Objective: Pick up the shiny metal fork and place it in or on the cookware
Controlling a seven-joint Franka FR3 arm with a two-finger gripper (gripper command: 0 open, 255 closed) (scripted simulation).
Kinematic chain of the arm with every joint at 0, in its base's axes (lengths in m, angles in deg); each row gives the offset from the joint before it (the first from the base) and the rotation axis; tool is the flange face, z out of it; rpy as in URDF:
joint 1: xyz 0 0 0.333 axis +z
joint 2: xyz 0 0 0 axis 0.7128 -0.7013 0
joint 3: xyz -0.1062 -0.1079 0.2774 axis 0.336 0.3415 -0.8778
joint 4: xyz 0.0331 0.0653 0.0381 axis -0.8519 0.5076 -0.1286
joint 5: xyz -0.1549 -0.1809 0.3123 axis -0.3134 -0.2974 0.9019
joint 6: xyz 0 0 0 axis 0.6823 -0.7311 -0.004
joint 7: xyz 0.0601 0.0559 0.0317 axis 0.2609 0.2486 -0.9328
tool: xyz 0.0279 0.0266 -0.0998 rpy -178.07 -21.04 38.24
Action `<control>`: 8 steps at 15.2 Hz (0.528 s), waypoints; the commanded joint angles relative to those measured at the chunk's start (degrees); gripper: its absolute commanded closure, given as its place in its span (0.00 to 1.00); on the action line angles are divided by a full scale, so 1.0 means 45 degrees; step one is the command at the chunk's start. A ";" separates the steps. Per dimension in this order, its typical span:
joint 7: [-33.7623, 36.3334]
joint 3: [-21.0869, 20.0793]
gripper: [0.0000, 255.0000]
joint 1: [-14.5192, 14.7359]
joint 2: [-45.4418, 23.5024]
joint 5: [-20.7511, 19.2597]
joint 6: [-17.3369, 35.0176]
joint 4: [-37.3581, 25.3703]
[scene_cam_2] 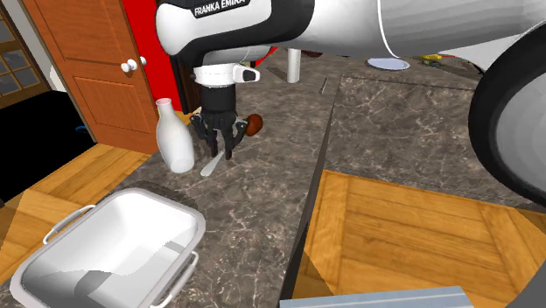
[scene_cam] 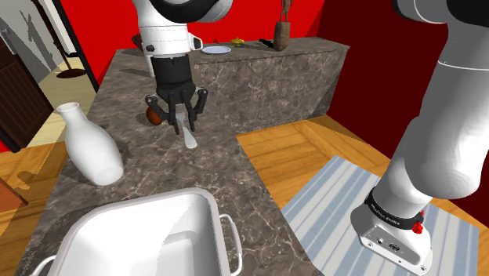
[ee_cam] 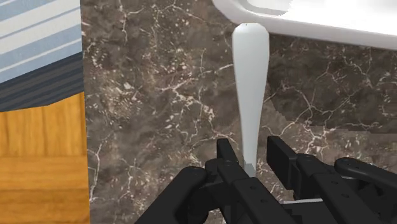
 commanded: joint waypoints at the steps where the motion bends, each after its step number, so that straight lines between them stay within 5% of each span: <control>1: 0.0601 -0.0252 1.00 0.0342 0.0081 0.0043 0.0126 0.0129; 8: 0.2624 -0.1092 1.00 0.1542 -0.0084 -0.0048 0.0528 0.0173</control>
